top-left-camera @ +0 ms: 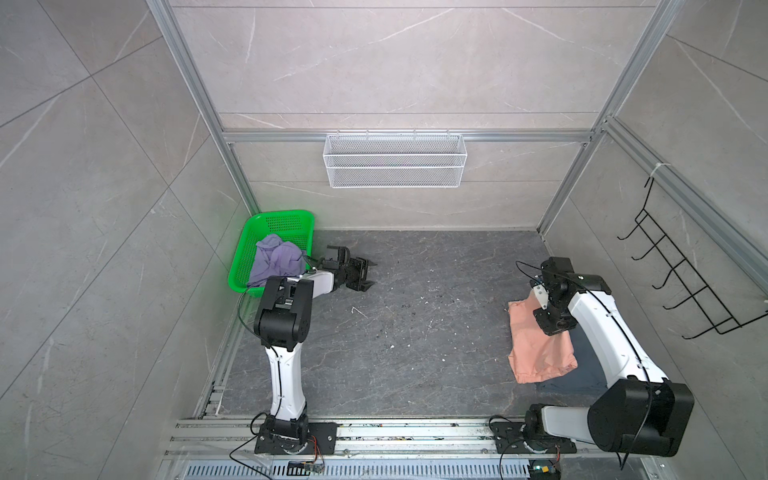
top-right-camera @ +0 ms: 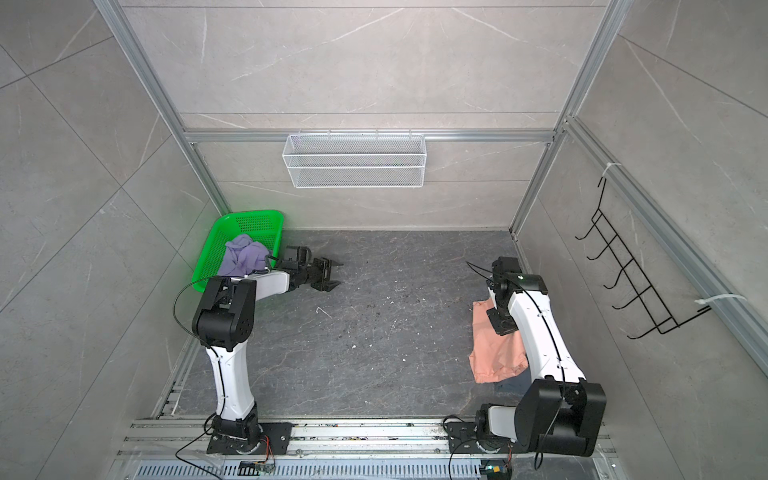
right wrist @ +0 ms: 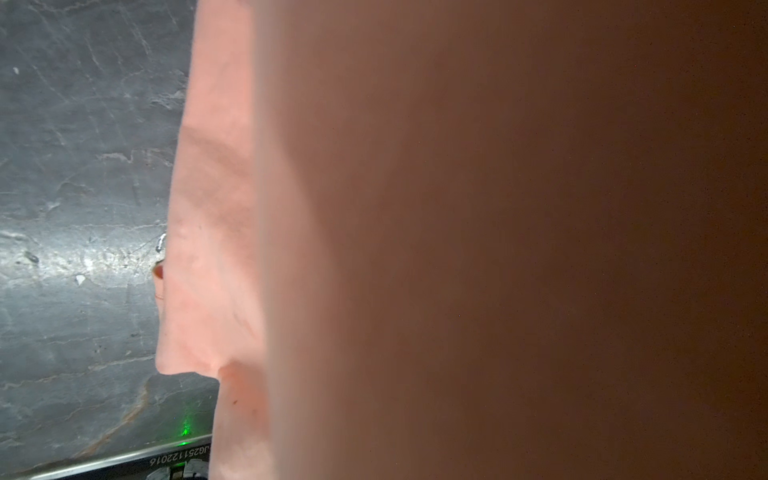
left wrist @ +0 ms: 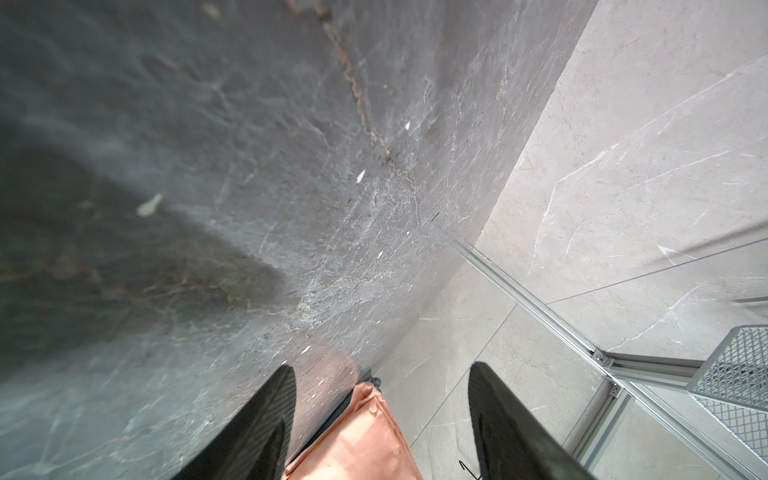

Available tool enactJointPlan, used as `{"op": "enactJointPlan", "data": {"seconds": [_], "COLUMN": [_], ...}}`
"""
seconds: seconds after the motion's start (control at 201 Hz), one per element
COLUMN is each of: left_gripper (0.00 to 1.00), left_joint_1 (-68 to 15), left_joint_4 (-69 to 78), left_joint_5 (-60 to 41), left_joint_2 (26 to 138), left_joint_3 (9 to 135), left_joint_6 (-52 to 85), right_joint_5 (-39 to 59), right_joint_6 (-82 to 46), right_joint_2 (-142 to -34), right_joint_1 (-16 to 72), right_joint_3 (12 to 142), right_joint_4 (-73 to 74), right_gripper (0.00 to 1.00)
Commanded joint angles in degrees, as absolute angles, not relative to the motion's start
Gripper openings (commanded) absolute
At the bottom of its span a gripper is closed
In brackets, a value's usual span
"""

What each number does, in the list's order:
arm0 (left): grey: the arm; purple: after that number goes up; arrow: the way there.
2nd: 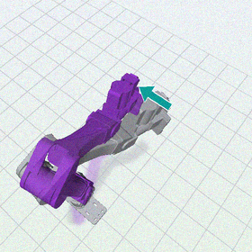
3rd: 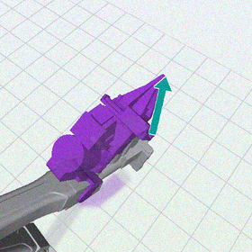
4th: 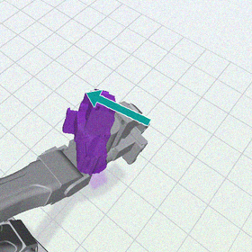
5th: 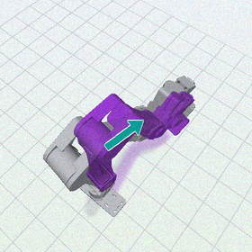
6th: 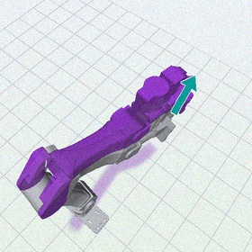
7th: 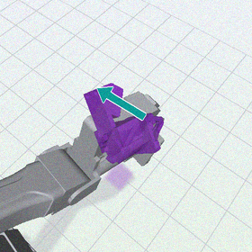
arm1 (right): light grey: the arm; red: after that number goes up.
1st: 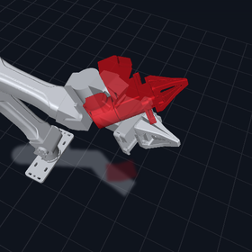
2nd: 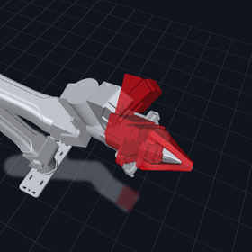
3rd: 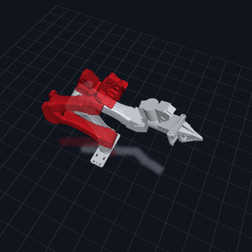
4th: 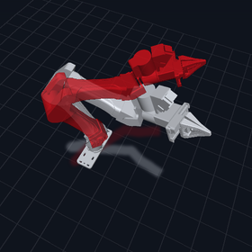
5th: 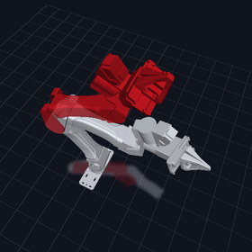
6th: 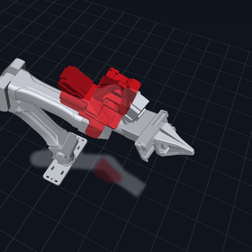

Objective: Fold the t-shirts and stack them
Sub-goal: 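Lower the pink bundle onto the blue-grey cloth with the right gripper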

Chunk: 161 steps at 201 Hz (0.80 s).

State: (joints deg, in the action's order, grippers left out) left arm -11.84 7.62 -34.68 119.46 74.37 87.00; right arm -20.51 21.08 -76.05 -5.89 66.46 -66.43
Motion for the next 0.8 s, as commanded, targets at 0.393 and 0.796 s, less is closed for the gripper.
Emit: {"op": "enactJointPlan", "data": {"seconds": [0.393, 0.796], "left_gripper": [0.68, 0.68], "left_joint_1": [-11.6, -11.5], "left_joint_4": [9.4, 10.5], "left_joint_5": [-35.3, -34.7], "left_joint_2": [120.3, 119.4], "left_joint_3": [76.0, 74.1], "left_joint_6": [88.5, 89.1], "right_joint_5": [-7.6, -2.6], "right_joint_6": [28.9, 31.0], "right_joint_2": [-75.7, -76.9], "right_joint_1": [-11.6, -12.8], "right_joint_3": [74.9, 76.7], "right_joint_4": [-73.5, -77.2], "right_gripper": [0.00, 0.00]}}
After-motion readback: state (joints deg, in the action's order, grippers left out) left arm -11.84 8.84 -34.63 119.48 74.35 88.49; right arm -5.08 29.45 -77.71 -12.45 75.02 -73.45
